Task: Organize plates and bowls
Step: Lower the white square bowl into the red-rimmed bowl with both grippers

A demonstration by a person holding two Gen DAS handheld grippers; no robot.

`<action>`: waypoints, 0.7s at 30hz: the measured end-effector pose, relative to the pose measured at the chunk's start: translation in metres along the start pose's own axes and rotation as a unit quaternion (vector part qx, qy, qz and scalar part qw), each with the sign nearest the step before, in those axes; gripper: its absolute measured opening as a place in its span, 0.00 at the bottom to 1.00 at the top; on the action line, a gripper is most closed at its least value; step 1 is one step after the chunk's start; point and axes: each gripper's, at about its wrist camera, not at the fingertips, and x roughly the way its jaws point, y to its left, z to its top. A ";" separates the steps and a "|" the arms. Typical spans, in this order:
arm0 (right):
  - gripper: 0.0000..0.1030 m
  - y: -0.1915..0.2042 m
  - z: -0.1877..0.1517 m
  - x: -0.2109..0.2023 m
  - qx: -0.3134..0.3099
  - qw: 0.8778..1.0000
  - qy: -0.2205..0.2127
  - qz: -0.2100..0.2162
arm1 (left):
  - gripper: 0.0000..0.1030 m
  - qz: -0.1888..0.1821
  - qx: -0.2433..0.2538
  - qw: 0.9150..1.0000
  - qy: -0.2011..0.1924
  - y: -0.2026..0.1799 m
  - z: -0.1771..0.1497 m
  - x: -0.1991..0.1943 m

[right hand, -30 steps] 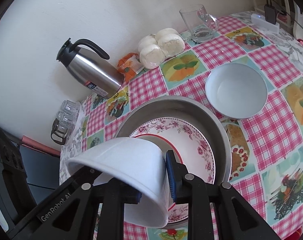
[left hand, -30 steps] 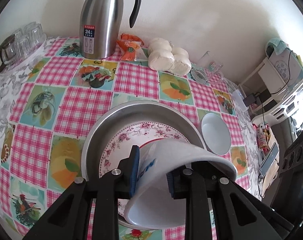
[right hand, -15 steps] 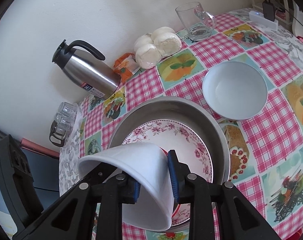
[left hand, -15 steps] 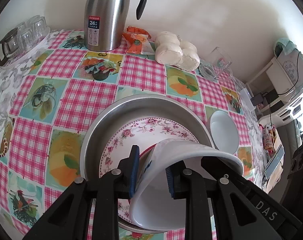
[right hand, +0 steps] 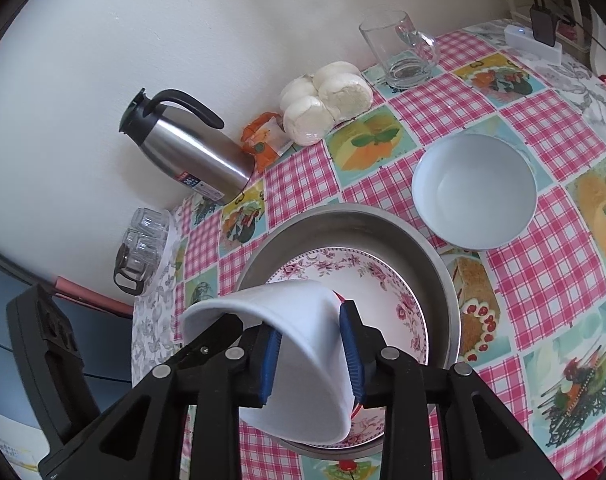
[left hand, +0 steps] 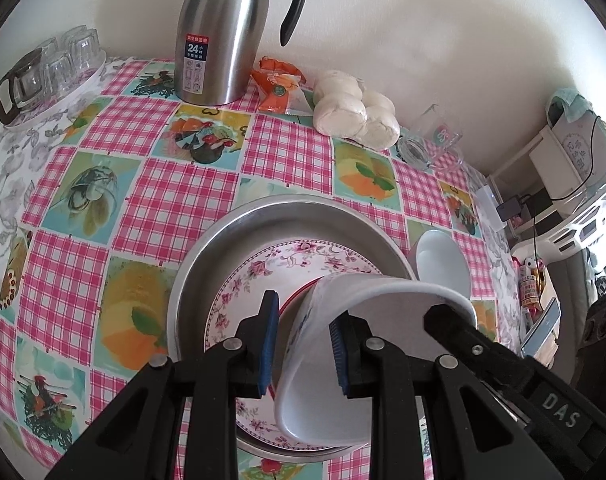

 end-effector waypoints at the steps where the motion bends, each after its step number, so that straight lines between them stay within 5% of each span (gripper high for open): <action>1: 0.32 0.000 0.000 -0.001 -0.001 1.000 -0.001 0.002 | 0.24 -0.001 -0.001 1.000 0.000 0.000 0.000 0.000; 21: 0.32 -0.007 -0.007 0.006 -0.014 0.999 0.042 -0.019 | 0.24 -0.010 0.016 1.000 0.011 -0.005 -0.002 0.001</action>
